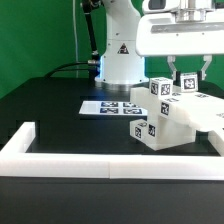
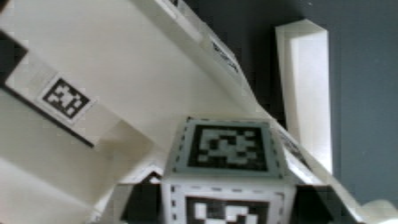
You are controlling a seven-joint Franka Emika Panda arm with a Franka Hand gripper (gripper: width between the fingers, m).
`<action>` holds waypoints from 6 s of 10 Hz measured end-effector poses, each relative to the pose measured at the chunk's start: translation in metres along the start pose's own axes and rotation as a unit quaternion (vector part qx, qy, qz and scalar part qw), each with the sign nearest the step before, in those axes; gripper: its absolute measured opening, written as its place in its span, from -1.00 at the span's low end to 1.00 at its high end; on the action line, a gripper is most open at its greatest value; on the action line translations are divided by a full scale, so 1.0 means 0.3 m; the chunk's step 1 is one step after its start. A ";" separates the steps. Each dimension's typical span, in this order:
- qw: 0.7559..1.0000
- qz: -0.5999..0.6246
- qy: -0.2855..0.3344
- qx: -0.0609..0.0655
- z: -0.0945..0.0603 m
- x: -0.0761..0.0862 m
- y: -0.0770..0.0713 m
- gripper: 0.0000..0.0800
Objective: Assemble chair
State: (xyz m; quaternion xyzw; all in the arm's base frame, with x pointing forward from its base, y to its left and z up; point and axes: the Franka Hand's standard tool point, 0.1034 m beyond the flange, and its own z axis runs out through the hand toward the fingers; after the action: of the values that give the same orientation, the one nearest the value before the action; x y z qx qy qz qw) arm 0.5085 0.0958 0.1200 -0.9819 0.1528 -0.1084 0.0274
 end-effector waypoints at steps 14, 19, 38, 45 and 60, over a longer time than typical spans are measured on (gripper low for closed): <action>0.993 -0.096 -0.062 0.018 -0.029 -0.018 0.003 0.62; 0.981 -0.100 -0.167 0.006 -0.031 -0.013 -0.005 0.62; 0.832 -0.541 -0.122 0.031 -0.025 0.023 -0.003 0.62; 0.832 -0.538 -0.129 0.028 -0.001 0.011 0.006 -0.29; 0.986 -0.101 -0.128 -0.033 -0.001 0.010 0.004 -0.29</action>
Offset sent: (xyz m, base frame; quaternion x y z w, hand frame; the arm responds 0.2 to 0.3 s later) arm -0.0036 0.0140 0.0057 0.0615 -0.0658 0.0492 0.9947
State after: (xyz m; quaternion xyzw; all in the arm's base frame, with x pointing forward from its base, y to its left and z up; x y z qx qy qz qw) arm 0.5110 0.0936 0.1207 -0.9984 0.0516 0.0208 0.0037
